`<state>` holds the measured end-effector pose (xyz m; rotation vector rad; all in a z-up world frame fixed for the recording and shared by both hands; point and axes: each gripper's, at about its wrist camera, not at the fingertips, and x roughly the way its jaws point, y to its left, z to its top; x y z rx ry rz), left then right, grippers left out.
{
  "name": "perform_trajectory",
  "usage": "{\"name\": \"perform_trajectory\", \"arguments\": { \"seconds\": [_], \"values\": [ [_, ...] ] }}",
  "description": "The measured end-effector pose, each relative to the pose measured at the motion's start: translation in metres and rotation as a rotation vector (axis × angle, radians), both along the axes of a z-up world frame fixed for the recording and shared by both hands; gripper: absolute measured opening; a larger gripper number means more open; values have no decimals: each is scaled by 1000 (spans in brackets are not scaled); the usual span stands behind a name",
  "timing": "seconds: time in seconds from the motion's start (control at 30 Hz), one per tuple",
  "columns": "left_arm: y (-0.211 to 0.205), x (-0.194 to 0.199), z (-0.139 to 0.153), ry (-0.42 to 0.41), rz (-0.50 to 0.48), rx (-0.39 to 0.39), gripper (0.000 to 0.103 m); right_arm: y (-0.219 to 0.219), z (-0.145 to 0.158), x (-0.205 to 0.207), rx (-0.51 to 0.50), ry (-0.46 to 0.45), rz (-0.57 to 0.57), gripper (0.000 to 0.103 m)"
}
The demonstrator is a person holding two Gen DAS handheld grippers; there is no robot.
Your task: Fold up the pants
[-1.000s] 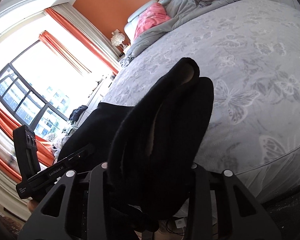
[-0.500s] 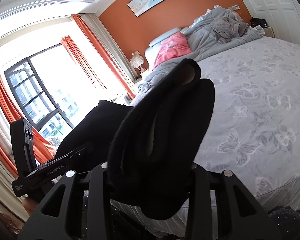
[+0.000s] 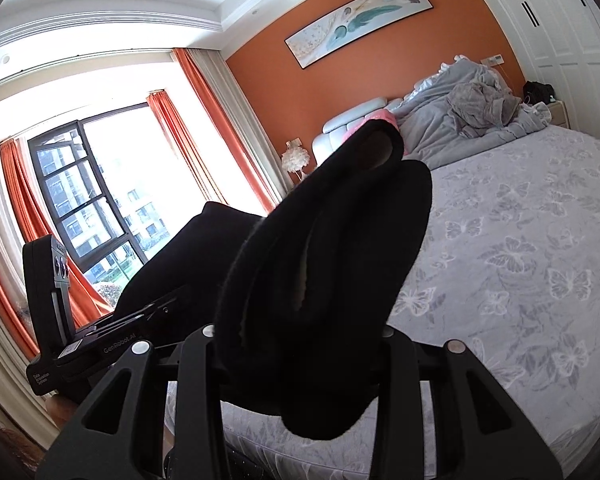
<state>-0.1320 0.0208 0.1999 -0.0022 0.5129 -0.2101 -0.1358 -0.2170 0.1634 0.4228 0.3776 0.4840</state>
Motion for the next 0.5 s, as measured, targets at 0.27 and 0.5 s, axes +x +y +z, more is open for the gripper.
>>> {"name": "perform_trajectory", "arguments": {
  "seconds": [0.27,0.5],
  "values": [
    [-2,40,27,-80,-7,6,38,-1,29,48,-22,-86,-1,34],
    [6,94,44,-149,-6,-32,39,-5,44,114,-7,-149,14,34]
  ]
}}
